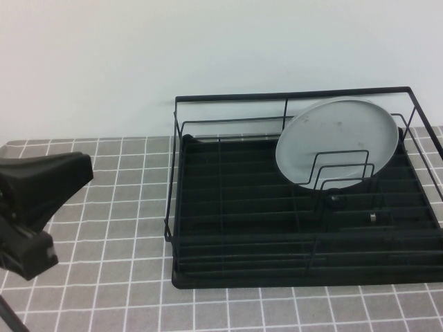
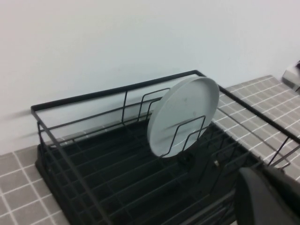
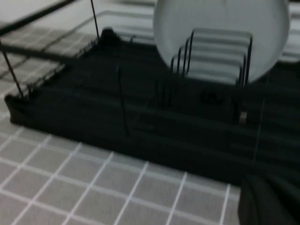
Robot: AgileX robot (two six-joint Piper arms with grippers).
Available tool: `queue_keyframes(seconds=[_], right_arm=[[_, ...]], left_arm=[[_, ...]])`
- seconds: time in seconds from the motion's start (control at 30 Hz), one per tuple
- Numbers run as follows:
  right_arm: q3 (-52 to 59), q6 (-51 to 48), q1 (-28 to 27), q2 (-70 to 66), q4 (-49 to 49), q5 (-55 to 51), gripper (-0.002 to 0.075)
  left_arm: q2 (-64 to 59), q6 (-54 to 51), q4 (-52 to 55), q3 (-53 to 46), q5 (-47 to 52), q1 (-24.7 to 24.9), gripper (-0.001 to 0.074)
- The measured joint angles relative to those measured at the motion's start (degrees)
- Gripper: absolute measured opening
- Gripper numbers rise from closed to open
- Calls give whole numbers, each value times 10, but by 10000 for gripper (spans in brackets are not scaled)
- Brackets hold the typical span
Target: Place plate on rack
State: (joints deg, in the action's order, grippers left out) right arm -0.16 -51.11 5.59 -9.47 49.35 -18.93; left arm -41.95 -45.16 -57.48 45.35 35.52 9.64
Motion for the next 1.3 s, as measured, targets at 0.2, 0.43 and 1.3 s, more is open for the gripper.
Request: queue_keyframes(seconds=[0.2,0.43,1.3], right_arm=[[22,0,0,0,0,-16,-3],[22,0,0,0,1,-24,-3],[22,0,0,0,1,-24,-3]], left_arm=[[0,-16,18,0,-32,0,0],[12,-5,95,-7,-70,0,0],[414,452,490,-473,-302,-1,0]])
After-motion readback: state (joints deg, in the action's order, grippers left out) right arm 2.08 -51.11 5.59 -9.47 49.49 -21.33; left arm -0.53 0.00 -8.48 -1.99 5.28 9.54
